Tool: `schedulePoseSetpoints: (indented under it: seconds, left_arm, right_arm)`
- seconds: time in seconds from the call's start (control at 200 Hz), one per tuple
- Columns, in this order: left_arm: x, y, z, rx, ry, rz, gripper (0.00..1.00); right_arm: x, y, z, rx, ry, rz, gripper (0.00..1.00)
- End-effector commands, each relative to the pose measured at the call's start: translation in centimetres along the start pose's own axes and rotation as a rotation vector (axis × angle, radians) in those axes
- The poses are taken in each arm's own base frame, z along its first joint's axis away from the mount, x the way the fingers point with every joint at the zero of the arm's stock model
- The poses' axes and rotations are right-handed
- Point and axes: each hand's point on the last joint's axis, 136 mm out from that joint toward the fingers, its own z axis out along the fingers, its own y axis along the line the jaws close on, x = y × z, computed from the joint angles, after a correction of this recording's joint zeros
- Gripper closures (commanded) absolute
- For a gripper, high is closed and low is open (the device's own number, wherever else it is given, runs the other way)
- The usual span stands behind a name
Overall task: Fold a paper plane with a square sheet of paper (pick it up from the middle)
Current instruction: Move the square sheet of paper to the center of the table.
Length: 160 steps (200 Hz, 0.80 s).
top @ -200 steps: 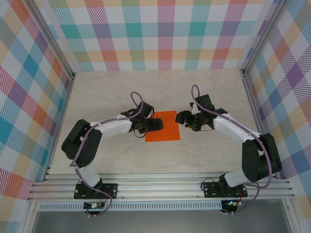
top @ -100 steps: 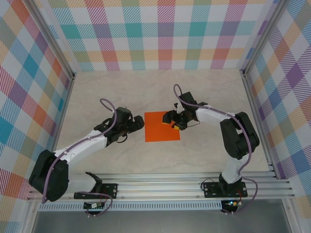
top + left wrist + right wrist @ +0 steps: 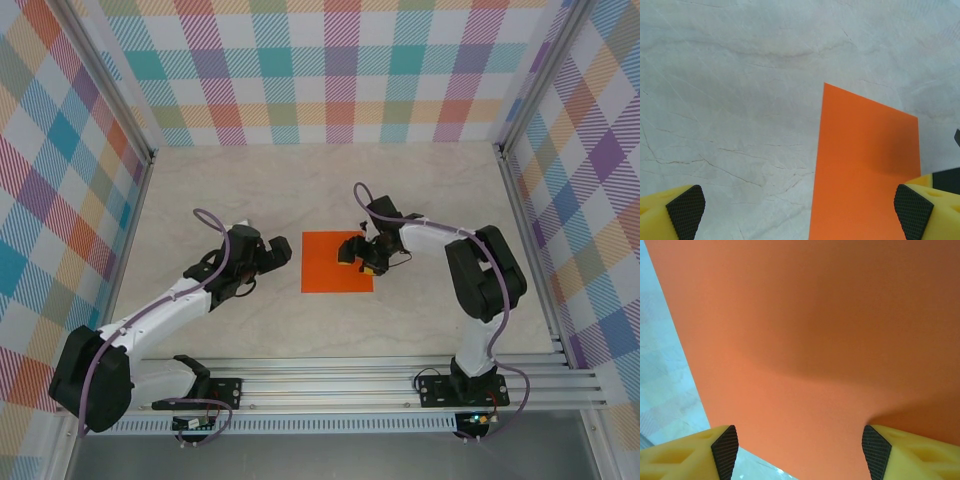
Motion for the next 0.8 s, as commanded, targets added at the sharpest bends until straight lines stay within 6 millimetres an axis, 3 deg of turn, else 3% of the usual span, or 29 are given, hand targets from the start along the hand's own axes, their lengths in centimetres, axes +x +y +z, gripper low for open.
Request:
schedulePoseSetpoints:
  seconds: [0.0, 0.12, 0.305, 0.485, 0.795]
  left_arm:
    - [-1.0, -0.3, -0.4, 0.039, -0.044, -0.01, 0.0]
    - [-1.1, -1.0, -0.6, 0.084, -0.051, -0.009, 0.0]
    - [-1.9, -0.8, -1.2, 0.091, -0.103, -0.005, 0.0]
    - [-2.3, 0.2, -1.4, 0.076, -0.15, -0.007, 0.0]
    - [-1.0, 0.8, 0.0, 0.065, -0.056, 0.001, 0.0]
  right_arm:
    - [2.7, -3.9, -0.7, 0.165, 0.048, 0.002, 0.29]
    - [2.5, -4.4, -1.9, 0.224, 0.03, -0.049, 0.29]
    - [1.0, -1.8, -4.8, 0.263, -0.027, -0.133, 0.22]
    - [0.1, -1.1, -7.0, 0.466, -0.114, -0.145, 0.03]
    - [-0.2, 0.5, -3.6, 0.464, -0.058, -0.02, 0.0]
